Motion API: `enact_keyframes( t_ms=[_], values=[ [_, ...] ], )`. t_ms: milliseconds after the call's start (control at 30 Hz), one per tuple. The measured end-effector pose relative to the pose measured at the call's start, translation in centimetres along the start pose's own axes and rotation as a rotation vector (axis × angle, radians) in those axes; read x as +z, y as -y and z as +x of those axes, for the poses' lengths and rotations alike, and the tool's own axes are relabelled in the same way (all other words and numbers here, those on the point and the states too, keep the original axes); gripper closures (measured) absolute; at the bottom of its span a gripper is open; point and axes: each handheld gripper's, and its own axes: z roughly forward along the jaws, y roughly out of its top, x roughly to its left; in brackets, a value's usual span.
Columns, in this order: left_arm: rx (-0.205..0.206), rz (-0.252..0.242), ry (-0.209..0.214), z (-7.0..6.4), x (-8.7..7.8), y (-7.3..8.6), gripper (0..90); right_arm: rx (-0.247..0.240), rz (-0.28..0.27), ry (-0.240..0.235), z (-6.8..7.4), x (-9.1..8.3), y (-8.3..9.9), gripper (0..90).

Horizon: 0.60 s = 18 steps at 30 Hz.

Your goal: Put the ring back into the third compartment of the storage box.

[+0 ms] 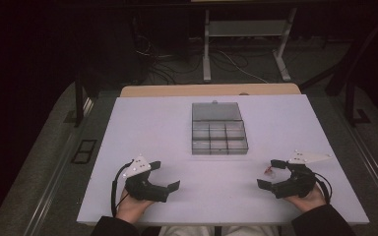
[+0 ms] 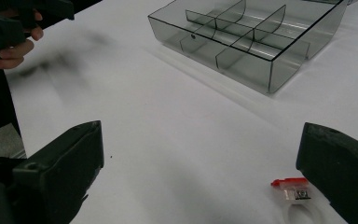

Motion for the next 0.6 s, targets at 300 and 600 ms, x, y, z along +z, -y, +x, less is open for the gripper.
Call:
enact_keyframes(
  t_ms=[300,600],
  values=[
    [0.001,-0.005,0.006,-0.05,-0.04,-0.01,0.0,-0.003,-0.001,0.000,0.01,-0.05,0.01,0.6],
    [-0.001,-0.004,0.008,-0.12,0.05,0.02,0.0,-0.002,0.015,-0.006,0.25,0.05,0.01,0.6]
  ],
)
